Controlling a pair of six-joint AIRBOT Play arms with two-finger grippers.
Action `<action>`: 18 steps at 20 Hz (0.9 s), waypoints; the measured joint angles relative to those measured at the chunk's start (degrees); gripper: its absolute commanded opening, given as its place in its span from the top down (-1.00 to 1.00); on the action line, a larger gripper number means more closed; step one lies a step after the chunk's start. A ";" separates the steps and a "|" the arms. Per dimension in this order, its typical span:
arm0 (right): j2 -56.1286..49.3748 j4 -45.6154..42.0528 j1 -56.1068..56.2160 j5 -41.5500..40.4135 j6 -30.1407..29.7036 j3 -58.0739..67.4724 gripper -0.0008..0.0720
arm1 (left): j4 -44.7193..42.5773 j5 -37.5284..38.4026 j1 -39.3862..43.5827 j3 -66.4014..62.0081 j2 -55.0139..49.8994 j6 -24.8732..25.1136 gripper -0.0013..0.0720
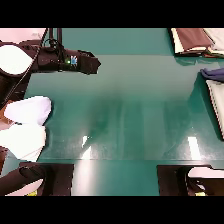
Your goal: Fold the shirts.
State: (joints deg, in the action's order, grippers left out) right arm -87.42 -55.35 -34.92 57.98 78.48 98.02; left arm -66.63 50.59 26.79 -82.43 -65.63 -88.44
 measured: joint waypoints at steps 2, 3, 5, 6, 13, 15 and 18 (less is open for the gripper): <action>0.00 0.72 -0.59 -0.26 -0.22 3.08 0.94 | 0.02 -0.02 0.00 0.00 0.00 -0.02 0.89; 0.00 0.98 -0.81 0.02 -0.33 4.92 0.94 | 0.00 -0.04 0.00 0.00 0.00 -0.02 0.89; 0.00 1.33 -1.42 2.29 -0.50 9.05 0.94 | 0.00 -0.04 0.00 0.00 0.00 -0.04 0.89; 0.00 1.33 -1.81 3.65 -0.55 10.86 0.94 | 0.00 -0.02 0.00 0.00 0.00 -0.04 0.89; 1.27 -1.11 -5.81 16.90 -0.59 15.10 0.94 | -0.33 0.00 0.00 0.00 0.00 0.24 0.89; 3.06 -5.49 -6.73 19.56 -0.59 12.04 0.94 | -0.37 0.00 0.00 0.00 0.00 0.42 0.89; 6.58 -12.28 -8.52 21.70 -0.59 4.68 0.93 | -0.39 0.46 0.00 0.00 0.00 1.14 0.89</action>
State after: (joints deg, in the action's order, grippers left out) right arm -80.84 -67.64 -43.44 79.68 77.89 102.69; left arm -67.02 51.05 26.79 -82.43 -65.63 -87.31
